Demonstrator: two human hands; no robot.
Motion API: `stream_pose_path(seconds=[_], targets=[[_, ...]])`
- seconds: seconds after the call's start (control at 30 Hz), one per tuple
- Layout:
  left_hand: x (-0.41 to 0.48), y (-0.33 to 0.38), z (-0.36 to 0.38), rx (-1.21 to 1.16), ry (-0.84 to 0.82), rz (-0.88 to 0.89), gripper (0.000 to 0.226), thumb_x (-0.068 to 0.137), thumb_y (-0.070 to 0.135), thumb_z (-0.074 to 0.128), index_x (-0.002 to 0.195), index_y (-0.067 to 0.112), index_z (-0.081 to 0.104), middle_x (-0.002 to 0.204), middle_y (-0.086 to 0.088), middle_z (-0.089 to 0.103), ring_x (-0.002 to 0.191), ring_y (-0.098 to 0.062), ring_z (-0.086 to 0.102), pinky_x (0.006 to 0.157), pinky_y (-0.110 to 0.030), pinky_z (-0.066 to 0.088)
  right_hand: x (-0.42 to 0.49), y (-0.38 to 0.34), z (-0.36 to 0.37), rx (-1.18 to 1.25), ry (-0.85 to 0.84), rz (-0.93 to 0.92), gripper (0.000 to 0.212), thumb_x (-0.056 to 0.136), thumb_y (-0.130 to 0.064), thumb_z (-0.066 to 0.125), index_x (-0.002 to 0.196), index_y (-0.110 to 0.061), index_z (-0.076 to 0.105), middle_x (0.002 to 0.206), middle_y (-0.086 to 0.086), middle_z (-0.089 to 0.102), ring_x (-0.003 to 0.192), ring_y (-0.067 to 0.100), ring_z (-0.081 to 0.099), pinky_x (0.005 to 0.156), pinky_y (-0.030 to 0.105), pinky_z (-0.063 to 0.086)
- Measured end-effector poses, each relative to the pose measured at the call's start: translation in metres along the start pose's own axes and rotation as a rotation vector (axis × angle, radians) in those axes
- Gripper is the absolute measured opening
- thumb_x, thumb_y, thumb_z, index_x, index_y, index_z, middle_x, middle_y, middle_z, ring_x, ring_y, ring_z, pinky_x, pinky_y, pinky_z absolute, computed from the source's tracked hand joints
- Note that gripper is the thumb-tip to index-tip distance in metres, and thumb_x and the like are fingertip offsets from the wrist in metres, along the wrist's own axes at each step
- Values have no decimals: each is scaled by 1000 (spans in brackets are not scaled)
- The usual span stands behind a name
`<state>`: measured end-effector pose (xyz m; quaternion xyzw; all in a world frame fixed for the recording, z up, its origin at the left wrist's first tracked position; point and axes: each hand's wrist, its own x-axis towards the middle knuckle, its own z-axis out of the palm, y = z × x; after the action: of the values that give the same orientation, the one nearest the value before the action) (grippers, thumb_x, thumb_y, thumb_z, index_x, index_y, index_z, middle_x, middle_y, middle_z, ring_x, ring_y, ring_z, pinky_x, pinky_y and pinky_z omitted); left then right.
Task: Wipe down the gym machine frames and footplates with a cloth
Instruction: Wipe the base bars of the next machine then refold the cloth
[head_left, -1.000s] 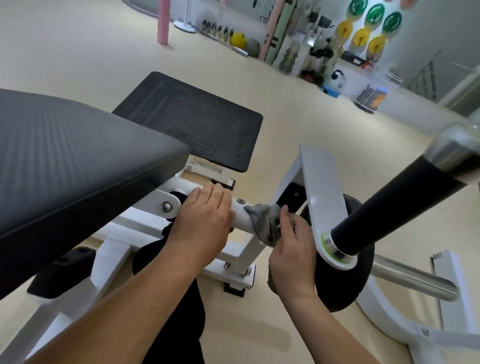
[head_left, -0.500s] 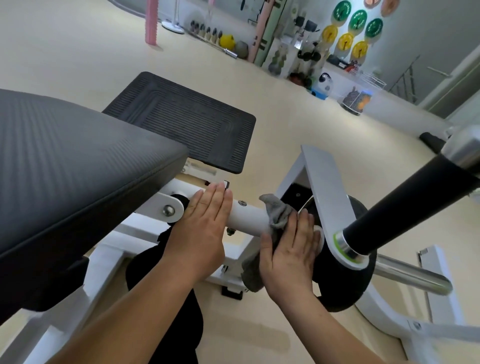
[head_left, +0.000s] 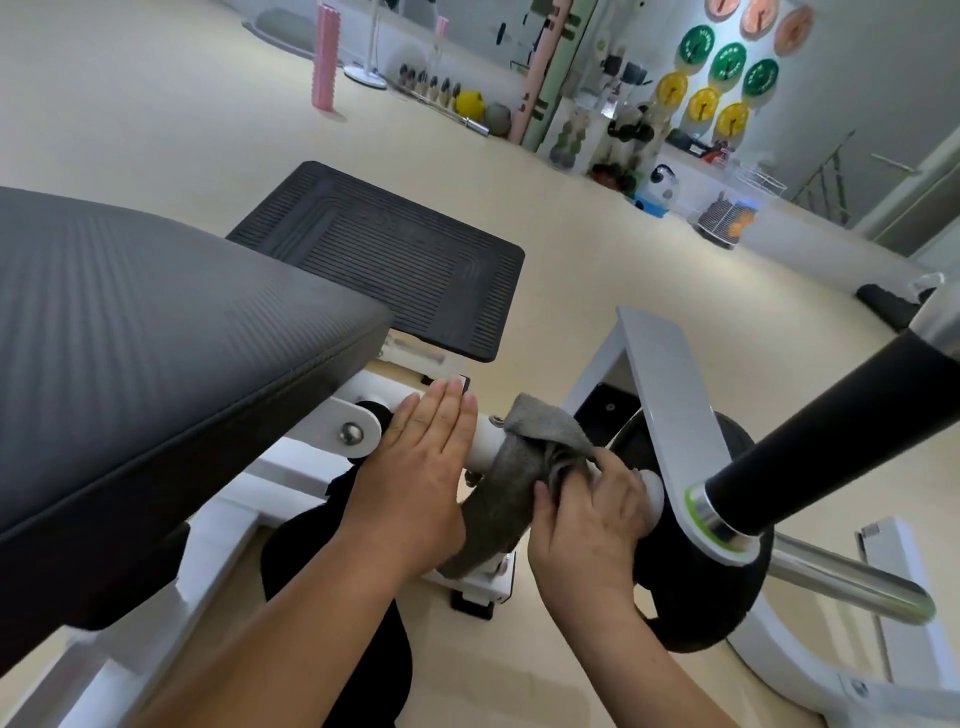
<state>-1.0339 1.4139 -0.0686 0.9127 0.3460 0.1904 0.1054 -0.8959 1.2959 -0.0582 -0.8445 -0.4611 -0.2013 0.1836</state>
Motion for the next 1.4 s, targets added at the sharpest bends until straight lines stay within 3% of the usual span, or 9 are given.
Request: stream_pose_path(seconds=[0.17,0.33,0.47,0.63,0.77,1.0,1.2,1.3,1.4], targets=[[0,-1,-2,-38,-18,9,102,87,27,50,156,20,-25,164,3,-34,149,-11,-35,125,-34,-16,6,-15,-7,366,-24,-171,40,84,-25,45,122,-25,58,105,-4,45,85,19,55,72,31,53],[0,-1,-1,-52,23,27,95,76,39,28,164,14,4,170,0,-12,155,-13,-20,124,-33,-14,1,-13,-5,544,25,-115,31,89,-10,51,103,-12,78,111,-5,50,94,10,61,86,7,45],[-1,-1,0,-30,15,30,100,80,27,56,165,15,4,170,0,-12,155,-12,-20,125,-34,-13,-8,-7,-5,421,-69,-183,45,99,-25,44,130,-1,66,147,8,49,136,19,50,113,31,43],[1,-1,1,6,-1,26,99,75,33,53,163,10,15,172,-4,1,158,-17,-7,127,-37,-2,-7,-20,-4,223,-135,-151,55,100,-60,43,150,-38,47,144,8,41,135,28,43,101,37,49],[1,-2,4,38,7,20,95,73,26,50,162,6,21,171,-8,11,159,-21,4,126,-40,5,2,-19,10,147,-119,-155,44,105,-41,42,144,-26,53,153,8,40,144,33,39,113,52,43],[0,-1,4,82,6,8,101,73,25,61,162,6,18,171,-9,12,158,-23,7,127,-41,3,-16,23,-19,-44,-149,96,54,104,-35,43,154,-15,39,156,11,43,140,27,42,107,29,33],[-1,-2,2,48,-17,33,103,82,28,53,163,10,-9,170,-4,-19,156,-18,-21,126,-39,-10,-24,-8,7,58,-223,19,72,101,-47,30,164,-14,15,171,8,-8,157,29,-15,127,47,-7],[-2,-1,-3,48,-46,34,104,87,28,48,156,15,-28,162,0,-38,148,-14,-38,124,-37,-18,-22,4,4,48,-294,-318,67,103,-42,32,164,-19,16,173,4,-3,159,28,-6,127,53,8],[-2,0,-4,63,-52,15,106,84,22,49,156,15,-28,163,0,-38,149,-14,-37,123,-37,-20,-7,21,-14,67,-303,-106,60,108,-42,27,165,-30,8,172,-1,3,156,21,9,124,44,21]])
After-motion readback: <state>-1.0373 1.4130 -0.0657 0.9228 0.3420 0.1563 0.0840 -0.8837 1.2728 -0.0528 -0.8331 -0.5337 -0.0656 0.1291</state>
